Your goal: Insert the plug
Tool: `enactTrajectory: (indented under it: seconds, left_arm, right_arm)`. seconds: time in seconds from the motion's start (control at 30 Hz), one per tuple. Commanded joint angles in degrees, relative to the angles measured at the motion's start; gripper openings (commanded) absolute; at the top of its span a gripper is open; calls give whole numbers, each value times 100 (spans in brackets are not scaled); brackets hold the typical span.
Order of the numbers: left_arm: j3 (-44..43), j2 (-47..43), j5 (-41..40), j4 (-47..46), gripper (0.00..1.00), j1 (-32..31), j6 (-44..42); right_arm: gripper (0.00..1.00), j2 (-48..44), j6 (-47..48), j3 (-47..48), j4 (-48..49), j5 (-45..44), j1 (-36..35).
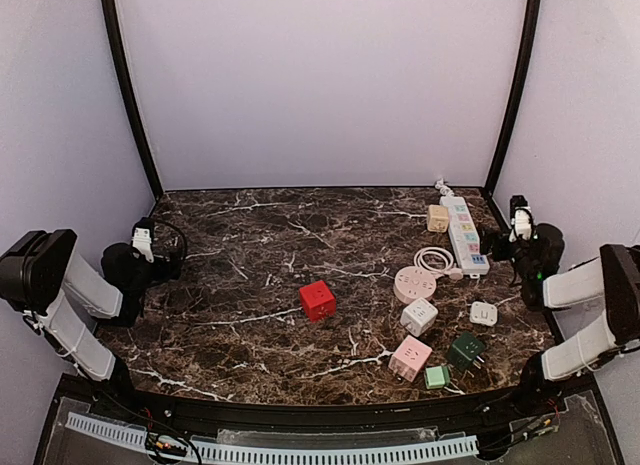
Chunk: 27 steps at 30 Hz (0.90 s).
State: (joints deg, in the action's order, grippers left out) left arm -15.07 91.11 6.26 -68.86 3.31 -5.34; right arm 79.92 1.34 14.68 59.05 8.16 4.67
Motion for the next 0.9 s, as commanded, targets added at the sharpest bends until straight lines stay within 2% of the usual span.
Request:
enactTrajectory:
  seconds: [0.0,0.07,0.2,0.27,0.3,0.33,0.37,0.4,0.43,0.47,0.5,0.53,0.57,0.67,0.87]
  left_arm:
    - [-68,-81,61,124,100,-25,23]
    - [-69,-79,167,128,100,-33,-29]
    - [-128,-113,143,216,100,-37,-38]
    - [-651,-441,-288,1330,100,-44,142]
    - [-1368,-626,-422,2671,100,-42,184]
    - [-1842,-654,-479,3386,100,-17,-85]
    - [-2793,-581,-412,4796,100,-16,-377]
    - [-3236,-404,-47,6056,100,-15,-902]
    - [-4067,-315,347,6656,100,-19,-1120]
    - [-4444,-136,585,7797,100,-31,-1510]
    - [-5113,-62,1065,8304,100,-32,-1692]
    - [-5389,57,1261,9192,100,-43,-1978]
    - [-5855,92,1502,9559,100,-60,-2066]
    - [-6489,100,1566,10689,100,-153,-2185]
    - [-6604,-299,1471,11300,100,-239,-2256]
  right_arm:
    - [99,-455,-134,1783,-3193,-327,17]
    - [99,-216,-134,2643,-4544,-415,17]
    - [99,476,-540,4061,-6663,-668,9]
    - [99,850,-648,4609,-7458,-580,-37]
    - [99,1020,-679,4833,-7809,-567,-75]
    - [99,1181,-695,5053,-8114,-538,-134]
    - [99,1379,-704,5348,-8431,-485,-184]
    - [99,1573,-709,5549,-8706,-432,-246]
    - [99,1753,-718,5725,-8938,-389,-306]
    - [98,1933,-723,5875,-9176,-373,-386]
    - [99,2110,-723,5995,-9288,-385,-420]
    - [99,2282,-730,6091,-9364,-390,-431]
    - [99,2441,-731,6171,-9424,-376,-431]
    - [99,2878,-720,6420,-9535,-247,-614]
    - [99,3731,-605,6911,-9699,-457,-633]
